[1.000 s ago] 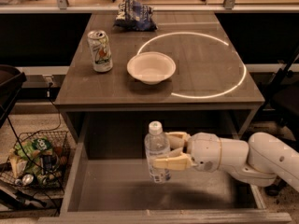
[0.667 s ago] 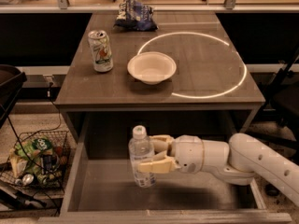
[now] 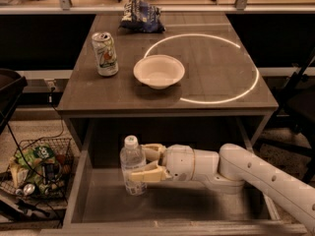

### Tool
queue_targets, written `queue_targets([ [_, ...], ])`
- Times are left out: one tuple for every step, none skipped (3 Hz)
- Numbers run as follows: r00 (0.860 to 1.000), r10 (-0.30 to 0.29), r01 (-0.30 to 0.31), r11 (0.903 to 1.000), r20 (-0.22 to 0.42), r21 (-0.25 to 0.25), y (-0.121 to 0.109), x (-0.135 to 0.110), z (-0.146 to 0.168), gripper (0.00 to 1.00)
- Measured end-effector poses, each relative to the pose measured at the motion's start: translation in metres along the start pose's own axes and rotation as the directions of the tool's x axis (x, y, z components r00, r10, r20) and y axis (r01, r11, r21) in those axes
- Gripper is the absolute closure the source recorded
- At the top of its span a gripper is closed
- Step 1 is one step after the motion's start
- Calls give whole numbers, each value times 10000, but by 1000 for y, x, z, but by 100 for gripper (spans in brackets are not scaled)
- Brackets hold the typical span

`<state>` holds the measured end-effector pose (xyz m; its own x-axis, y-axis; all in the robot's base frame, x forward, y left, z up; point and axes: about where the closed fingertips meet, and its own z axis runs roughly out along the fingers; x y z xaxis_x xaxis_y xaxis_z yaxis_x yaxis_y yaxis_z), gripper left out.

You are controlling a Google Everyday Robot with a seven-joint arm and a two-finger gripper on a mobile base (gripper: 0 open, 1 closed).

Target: Place blue plastic bottle into top drawer

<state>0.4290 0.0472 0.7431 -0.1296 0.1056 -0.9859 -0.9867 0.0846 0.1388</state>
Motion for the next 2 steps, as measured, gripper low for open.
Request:
queue_targets([
  [9991, -345, 347, 9994, 227, -84, -15, 8, 12, 100],
  [9984, -516, 519, 9985, 216, -157, -21, 15, 15, 100],
])
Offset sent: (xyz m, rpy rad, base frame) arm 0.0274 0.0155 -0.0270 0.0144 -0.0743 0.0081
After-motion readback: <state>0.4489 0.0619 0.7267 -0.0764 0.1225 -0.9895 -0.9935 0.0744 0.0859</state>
